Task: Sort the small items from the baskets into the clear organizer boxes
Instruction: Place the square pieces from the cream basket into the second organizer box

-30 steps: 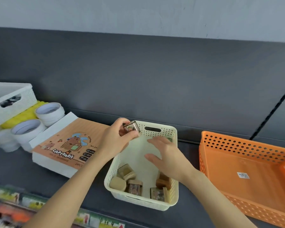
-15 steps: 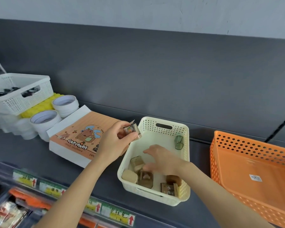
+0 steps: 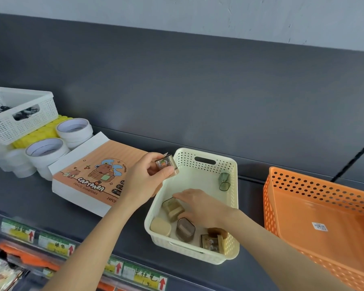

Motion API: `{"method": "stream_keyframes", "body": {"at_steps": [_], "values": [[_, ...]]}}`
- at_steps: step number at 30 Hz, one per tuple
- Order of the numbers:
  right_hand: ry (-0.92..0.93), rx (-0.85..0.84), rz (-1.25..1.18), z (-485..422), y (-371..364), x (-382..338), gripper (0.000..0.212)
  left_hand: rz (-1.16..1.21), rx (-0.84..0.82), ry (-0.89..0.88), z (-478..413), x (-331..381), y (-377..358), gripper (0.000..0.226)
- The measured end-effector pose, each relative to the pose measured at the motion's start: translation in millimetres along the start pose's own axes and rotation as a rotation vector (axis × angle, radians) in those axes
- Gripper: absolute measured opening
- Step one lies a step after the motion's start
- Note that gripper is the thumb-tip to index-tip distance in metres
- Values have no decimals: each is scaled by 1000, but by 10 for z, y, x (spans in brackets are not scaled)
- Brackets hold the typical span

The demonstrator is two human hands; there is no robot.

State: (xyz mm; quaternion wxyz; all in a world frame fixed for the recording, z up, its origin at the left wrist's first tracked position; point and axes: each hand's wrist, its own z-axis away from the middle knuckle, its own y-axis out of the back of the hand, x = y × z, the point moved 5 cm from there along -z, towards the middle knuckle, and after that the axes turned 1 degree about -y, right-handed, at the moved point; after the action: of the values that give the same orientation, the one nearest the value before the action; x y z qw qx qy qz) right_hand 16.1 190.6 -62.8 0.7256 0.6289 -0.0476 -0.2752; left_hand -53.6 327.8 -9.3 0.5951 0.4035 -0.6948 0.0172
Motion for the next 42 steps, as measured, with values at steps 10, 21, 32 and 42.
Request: {"method": "stream_keyframes", "body": {"at_steps": [10,21,32,42], "values": [[-143,117,-491,-36,198,137,51,16,12,-5,-14,1,-6,32],[-166,-43,-1808,195,297,130,33,25,-1,-29,-19,57,-71,33],[-171,-89,-380,252,268,65,26,16,-6,-18,-20,30,-70,35],[-244,-152,-195,224,218,35,45,24,-21,-16,-6,-21,-80,36]]}}
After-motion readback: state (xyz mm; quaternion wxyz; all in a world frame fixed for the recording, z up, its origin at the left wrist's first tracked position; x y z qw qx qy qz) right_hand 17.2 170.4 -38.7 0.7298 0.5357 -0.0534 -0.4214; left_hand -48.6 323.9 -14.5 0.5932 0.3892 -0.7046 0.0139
